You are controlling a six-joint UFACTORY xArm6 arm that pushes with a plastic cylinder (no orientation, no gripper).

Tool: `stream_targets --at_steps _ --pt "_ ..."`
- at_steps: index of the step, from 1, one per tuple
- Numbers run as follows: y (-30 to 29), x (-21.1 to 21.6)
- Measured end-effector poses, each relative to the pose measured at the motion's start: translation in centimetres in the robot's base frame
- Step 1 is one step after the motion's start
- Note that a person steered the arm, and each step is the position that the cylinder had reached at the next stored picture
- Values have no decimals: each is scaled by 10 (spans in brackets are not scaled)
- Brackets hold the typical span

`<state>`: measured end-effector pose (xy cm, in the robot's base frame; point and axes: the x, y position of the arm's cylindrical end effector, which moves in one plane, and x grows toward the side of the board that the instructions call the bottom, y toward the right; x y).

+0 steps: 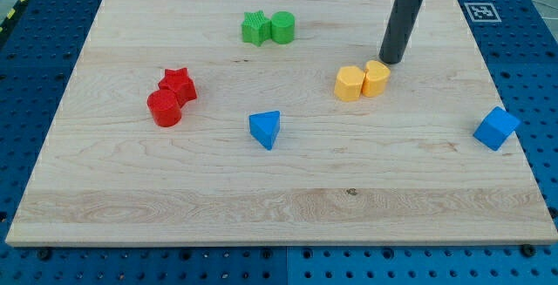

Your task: Move the yellow blocks together

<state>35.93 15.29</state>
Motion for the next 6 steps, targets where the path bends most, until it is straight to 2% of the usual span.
stream_targets --at_steps 1,3,5,6 --pt "-3 1" --pt "-3 35" --pt "-3 39" --pt "17 42"
